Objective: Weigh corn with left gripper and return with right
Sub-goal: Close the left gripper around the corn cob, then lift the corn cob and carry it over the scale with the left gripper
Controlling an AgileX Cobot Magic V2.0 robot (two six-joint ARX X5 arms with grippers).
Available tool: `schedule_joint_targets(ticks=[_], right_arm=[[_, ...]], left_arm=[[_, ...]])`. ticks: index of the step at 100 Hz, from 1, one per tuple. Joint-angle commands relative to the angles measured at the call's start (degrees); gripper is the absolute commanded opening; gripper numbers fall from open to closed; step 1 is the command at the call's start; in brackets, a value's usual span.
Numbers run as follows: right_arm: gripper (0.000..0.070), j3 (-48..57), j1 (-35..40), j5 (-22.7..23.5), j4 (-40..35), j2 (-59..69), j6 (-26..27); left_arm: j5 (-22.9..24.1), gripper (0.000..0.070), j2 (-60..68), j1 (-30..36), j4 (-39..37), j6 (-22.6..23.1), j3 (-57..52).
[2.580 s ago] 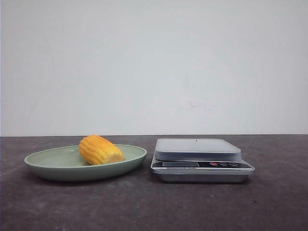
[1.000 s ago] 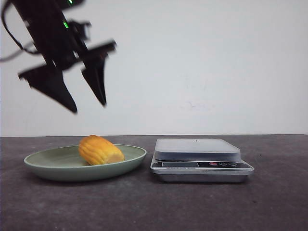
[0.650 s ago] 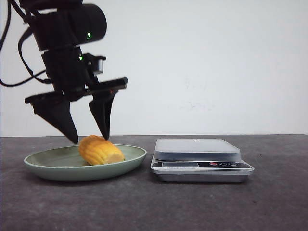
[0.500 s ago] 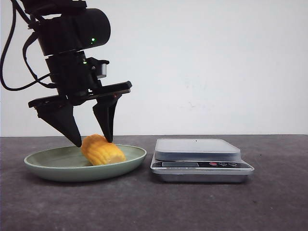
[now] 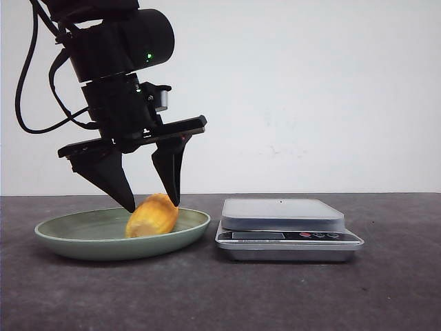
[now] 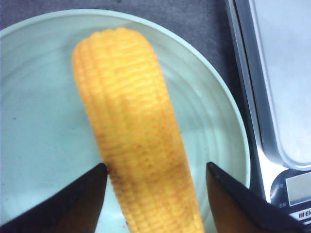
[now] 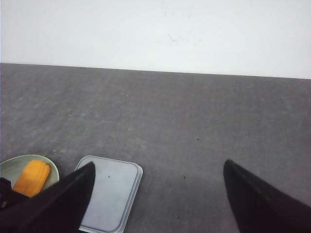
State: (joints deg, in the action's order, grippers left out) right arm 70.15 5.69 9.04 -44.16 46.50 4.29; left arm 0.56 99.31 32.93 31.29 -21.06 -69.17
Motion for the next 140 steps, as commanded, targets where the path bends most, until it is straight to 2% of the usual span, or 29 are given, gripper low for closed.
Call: schedule_joint_targets(ticks=[1,69,74,84,86,114,140], right_arm=[[0.0534,1.1,0.2,0.0,0.3,0.2,-0.5],[0.0534,1.1,0.2,0.0,-0.3,0.2,-0.5],[0.0534,1.1,0.2,0.0,-0.3,0.2,-0.5],[0.0534,1.1,0.2,0.0,-0.3,0.2,-0.5],[0.0534,1.1,0.2,0.0,-0.3,0.2,-0.5],[0.0534,1.1,0.2,0.0,-0.6,0.2,-0.5],[0.0534,1.1,0.2,0.0,-0.7,0.2,-0.5]], left_arm=[[0.3,0.0345,1.2,0.5,-0.3,-0.7,-0.8],[1.0,0.0343,3.2,0.6,-1.5,-0.7,-0.8],[1.0,0.0279,3.2,0.7,-1.8,-0.7,-0.8],[1.0,0.0031,3.1,0.7,-1.7,0.9,-0.8],[1.0,0.0,3.1,0.7,-1.6,1.3,-0.8],[1.2,0.0004,-3.3,0.9,0.7,3.8,-2.3],[1.0,0.0004,-9.2,3.4,10.4,5.6,-13.0]])
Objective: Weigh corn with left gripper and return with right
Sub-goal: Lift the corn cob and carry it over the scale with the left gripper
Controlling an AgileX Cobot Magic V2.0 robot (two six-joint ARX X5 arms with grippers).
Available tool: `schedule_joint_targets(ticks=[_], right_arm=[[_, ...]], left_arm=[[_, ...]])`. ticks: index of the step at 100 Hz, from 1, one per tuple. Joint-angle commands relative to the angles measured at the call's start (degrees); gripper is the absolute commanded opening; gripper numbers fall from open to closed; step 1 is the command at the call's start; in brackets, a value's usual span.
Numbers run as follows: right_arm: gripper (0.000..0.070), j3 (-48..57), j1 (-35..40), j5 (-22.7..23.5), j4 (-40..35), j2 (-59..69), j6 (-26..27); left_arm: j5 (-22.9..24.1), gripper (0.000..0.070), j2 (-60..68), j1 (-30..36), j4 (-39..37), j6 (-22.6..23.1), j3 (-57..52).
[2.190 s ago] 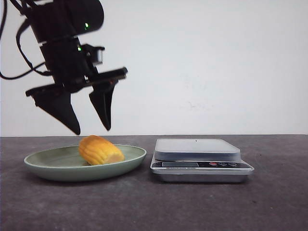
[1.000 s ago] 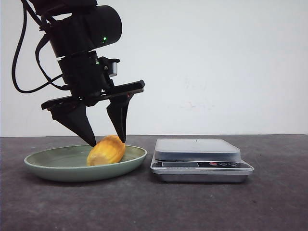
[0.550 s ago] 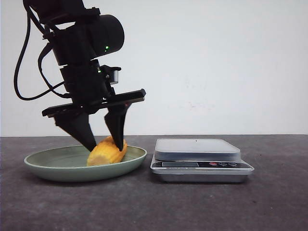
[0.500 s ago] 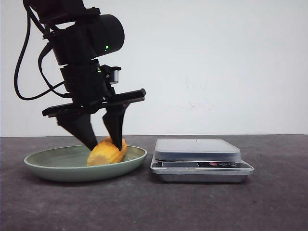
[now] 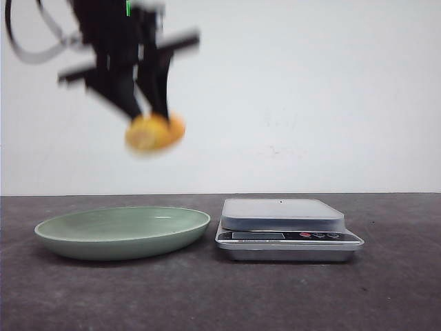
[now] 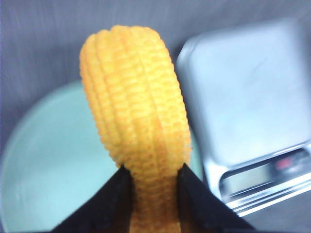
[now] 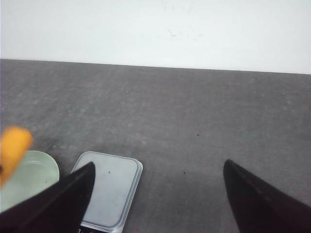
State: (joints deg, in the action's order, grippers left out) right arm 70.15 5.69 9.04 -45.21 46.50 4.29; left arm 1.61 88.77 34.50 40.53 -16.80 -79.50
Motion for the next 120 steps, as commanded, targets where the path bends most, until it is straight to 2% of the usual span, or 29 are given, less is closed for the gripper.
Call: schedule_joint_targets(ticks=[1,15,29,54,81,120], right_arm=[[0.0534,1.1,0.2,0.0,0.3,0.2,-0.5],[0.0534,1.1,0.2,0.0,0.1,0.2,-0.5],[0.0534,1.1,0.2,0.0,0.2,0.2,-0.5],[0.0534,1.1,0.2,0.0,-0.4,0.2,-0.4],[0.0534,1.1,0.2,0.0,-2.2,0.2,0.7],[0.0534,1.1,0.2,0.0,-2.6,0.2,0.9]], left_arm=[[0.0,0.0004,1.4,2.0,1.2,1.3,-3.0],[0.0,0.0006,2.6,5.9,-3.1,-1.0,-5.5],[0.0,0.0007,6.6,8.8,-8.5,-5.7,-5.6],[-0.1,0.0006,17.8,11.7,-12.7,-9.3,-8.2],[-0.5,0.0006,23.2,11.5,-14.9,-11.2,-11.1],[-0.4,0.0019,26.4,10.2,-14.4,-10.9,-11.1]])
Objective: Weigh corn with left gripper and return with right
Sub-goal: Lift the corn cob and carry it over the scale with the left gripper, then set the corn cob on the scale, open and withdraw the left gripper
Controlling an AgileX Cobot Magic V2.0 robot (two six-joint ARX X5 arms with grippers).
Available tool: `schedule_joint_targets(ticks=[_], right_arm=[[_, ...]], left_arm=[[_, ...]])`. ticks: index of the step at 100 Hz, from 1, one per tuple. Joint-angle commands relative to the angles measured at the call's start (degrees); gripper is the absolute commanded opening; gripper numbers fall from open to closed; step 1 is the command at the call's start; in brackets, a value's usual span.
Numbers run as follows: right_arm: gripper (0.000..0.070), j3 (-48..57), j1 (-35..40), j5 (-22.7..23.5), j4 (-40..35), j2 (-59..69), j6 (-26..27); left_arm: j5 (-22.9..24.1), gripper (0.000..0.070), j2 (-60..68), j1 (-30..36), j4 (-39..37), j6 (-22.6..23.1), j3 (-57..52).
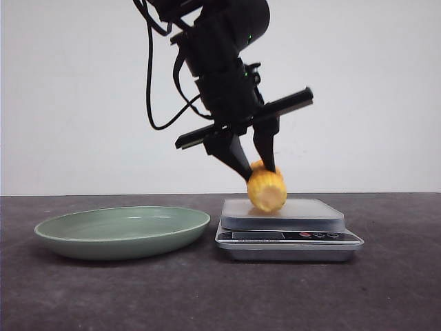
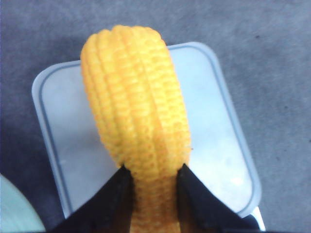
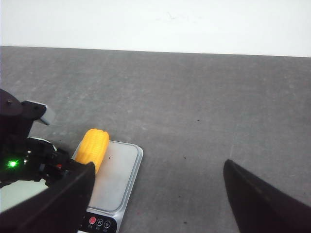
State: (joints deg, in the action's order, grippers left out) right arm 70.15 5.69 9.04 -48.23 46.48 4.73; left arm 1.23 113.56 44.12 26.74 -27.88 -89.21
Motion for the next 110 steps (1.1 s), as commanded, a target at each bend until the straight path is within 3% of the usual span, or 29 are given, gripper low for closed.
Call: schedule_joint_targets(ticks=[1,8,18,24,40,59,88,110], right_arm=[[0.0534,1.1,0.2,0.0,0.4,0.2,0.4],[0.0534,1.1,0.2,0.0,0.4,0.2,0.4],[0.0534,1.1,0.2,0.0,0.3,0.2,0.4],[0.0534,1.1,0.2,0.0,0.2,0.2,0.4],[0.0534,1.1,0.2,0.0,0.2,0.2,0.3],[0.0534,1.1,0.2,0.0,0.2,0.2,0.2],[0.0534,1.1,0.2,0.1,-0.1,0.3,0.8],[0.0534,1.1,0.2,1.9,0.4,0.3,0.9]], left_arm=[[-0.1,0.0029,1.6,0.6,-0.7,0.2,-1.4],[-0.1,0.0138,1.8,0.6,-0.7,0.3,-1.4],[-0.1,0.0446,1.9,0.6,-1.0,0.4,-1.4],[-0.1,0.0521,1.9,0.6,-1.0,0.6,-1.4],[0.4,0.0522,1.0,0.6,1.6,2.3,-2.6],[6.0,0.0514,-7.5,1.0,4.3,8.2,-4.0],[21.0,0.0509,-34.5,1.0,9.2,19.5,-4.0],[27.7,0.0506,-58.3,1.0,20.0,20.9,-4.0]])
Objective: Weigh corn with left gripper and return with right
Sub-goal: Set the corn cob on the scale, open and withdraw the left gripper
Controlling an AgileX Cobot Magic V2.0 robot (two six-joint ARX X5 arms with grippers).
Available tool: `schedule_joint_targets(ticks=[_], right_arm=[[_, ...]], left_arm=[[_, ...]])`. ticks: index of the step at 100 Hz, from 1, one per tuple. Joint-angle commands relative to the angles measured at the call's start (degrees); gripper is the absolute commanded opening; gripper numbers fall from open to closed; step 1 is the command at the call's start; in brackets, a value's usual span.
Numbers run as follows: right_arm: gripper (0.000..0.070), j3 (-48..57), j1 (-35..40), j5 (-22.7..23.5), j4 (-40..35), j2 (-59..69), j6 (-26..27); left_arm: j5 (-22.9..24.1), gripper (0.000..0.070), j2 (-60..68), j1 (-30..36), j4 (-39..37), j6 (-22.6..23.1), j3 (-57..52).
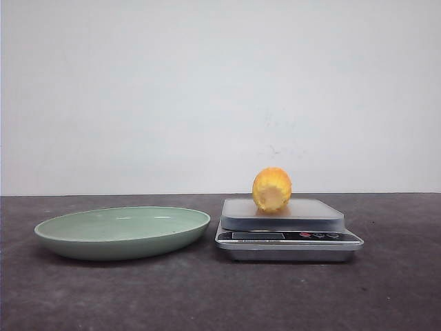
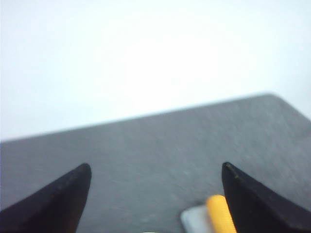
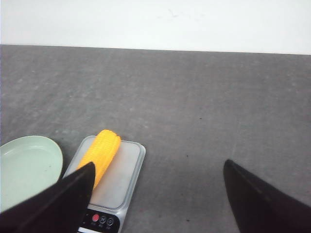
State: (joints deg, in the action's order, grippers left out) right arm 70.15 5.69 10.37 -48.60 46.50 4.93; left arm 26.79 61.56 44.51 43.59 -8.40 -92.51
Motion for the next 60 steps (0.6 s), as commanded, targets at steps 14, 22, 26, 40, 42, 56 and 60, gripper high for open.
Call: schedule_joint_targets(ticks=[14,22,26,40,42,56,60], right_arm=[[0.0535,1.1,0.4,0.6,2.3,0.6,0.9],[0.0536,1.1,1.4,0.9,3.0,0.9,1.1],[0.0536,1.1,2.1,0.8,3.2,1.1,1.1],[0.0536,1.1,5.0,0.5,3.7,2.9,1.1],[0.0536,1.1,5.5,0.5,3.8,3.3,1.1],[0.0536,1.1,9.0,-0.5,5.2,6.8,1.9],[0.054,1.1,10.2,-0.8,6.3,8.3,2.4]], left_arm=[[7.6,0.0511,-19.2,0.6,12.3,0.1,-0.7],[8.0,0.0511,-25.5,0.5,19.3,-3.1,-0.7],[8.0,0.0511,-28.2,0.5,23.6,-5.3,-0.7],[7.9,0.0511,-35.1,-0.4,39.0,-13.2,-0.7],[7.8,0.0511,-35.9,-0.8,40.1,-14.0,-0.6],[2.9,0.0509,-41.1,-5.0,39.8,-14.7,1.2],[2.4,0.0509,-41.9,-6.2,39.8,-14.6,1.7]])
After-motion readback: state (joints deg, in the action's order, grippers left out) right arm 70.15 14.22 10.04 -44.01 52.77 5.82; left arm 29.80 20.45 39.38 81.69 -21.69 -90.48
